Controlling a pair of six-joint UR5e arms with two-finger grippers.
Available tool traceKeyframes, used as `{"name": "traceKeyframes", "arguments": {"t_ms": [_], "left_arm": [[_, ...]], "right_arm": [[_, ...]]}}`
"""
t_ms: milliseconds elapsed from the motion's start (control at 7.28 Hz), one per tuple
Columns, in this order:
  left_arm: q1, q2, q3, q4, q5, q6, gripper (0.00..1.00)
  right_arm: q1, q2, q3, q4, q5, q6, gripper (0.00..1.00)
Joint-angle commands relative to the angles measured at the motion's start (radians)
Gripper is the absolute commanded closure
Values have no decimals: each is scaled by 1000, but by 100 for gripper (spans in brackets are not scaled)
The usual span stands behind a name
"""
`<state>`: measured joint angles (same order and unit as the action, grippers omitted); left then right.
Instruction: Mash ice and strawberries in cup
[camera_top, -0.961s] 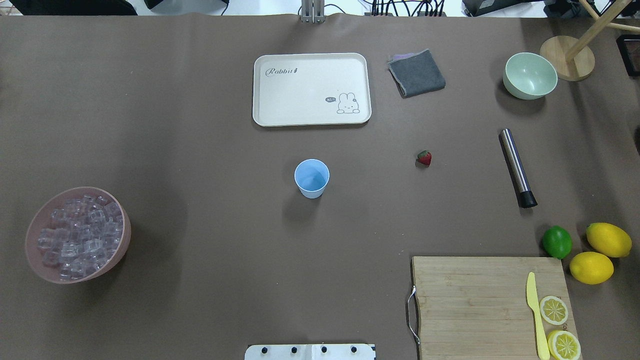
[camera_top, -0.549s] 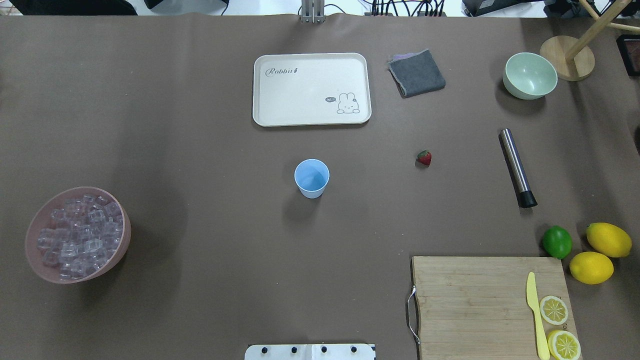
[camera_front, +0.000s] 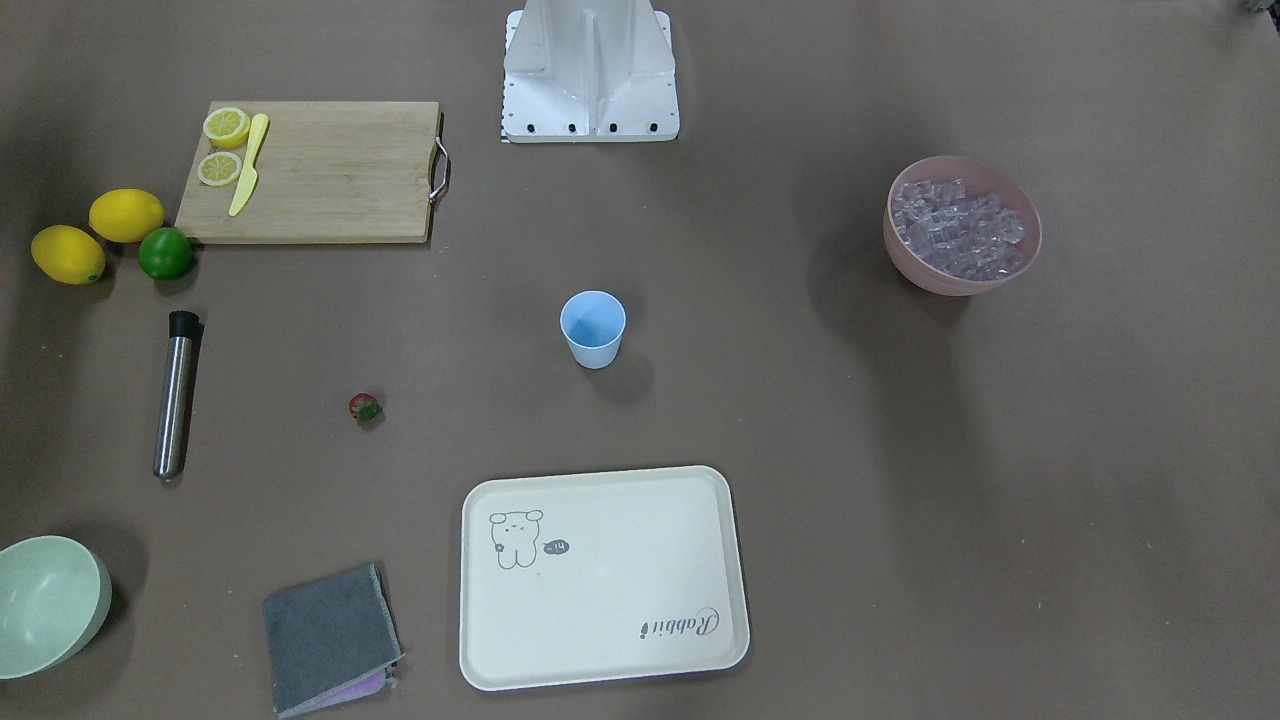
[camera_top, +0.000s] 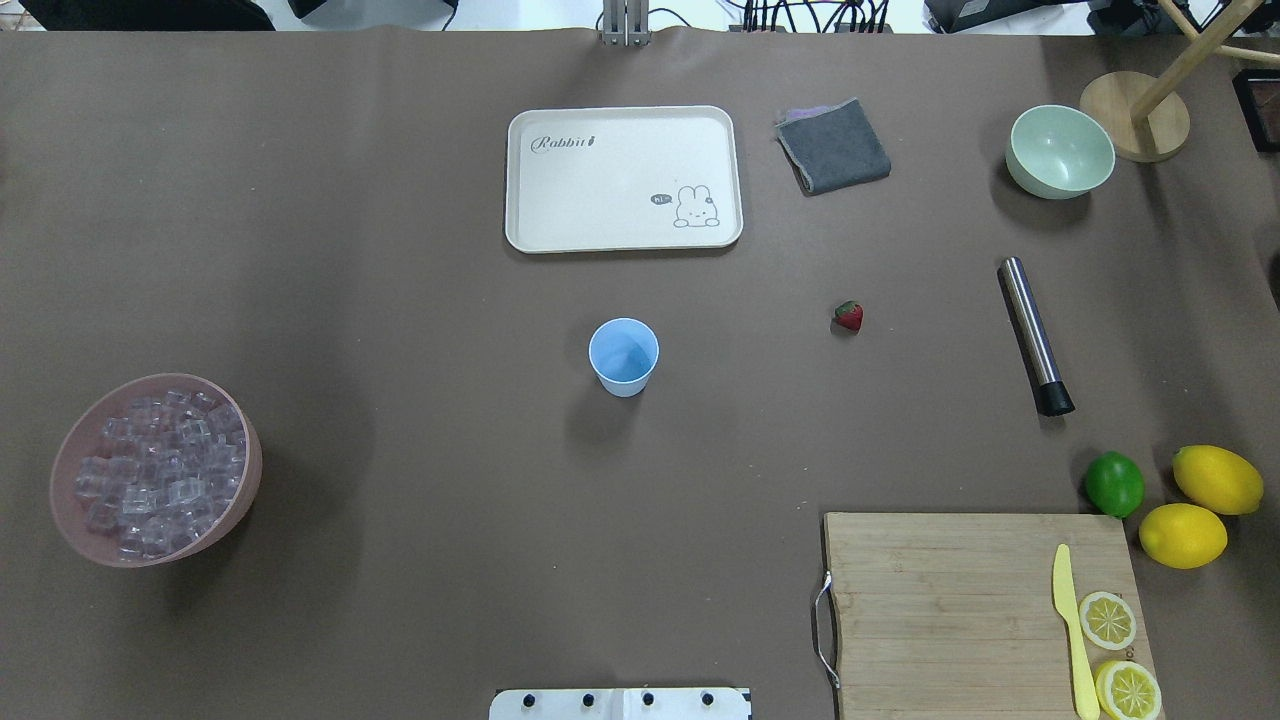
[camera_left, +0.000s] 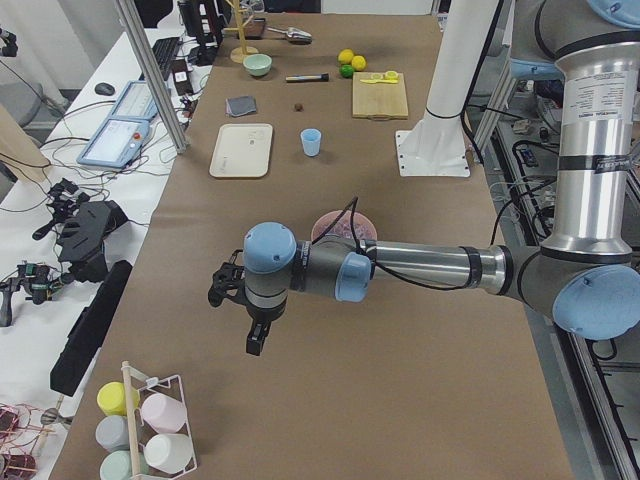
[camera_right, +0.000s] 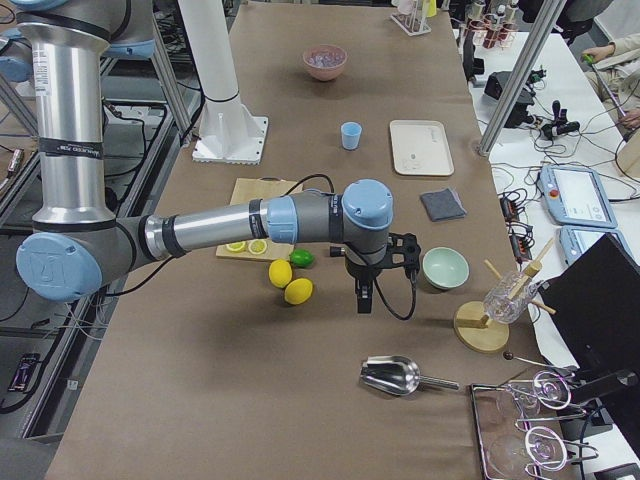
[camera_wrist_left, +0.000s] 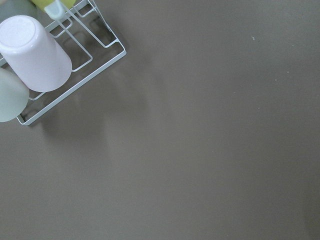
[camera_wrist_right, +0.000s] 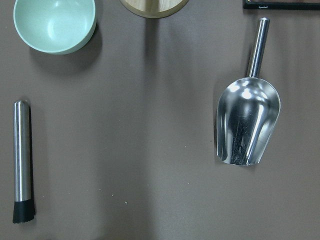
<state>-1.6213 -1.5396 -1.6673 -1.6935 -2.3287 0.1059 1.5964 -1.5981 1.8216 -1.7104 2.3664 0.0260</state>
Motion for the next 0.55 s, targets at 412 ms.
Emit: {"name": "traceKeyframes", "arguments": {"t_ms": [412], "left_arm": [[12, -49, -15, -9, -3, -128, 2]], "right_arm": [[-7, 18, -15, 2, -16, 2, 0]]}}
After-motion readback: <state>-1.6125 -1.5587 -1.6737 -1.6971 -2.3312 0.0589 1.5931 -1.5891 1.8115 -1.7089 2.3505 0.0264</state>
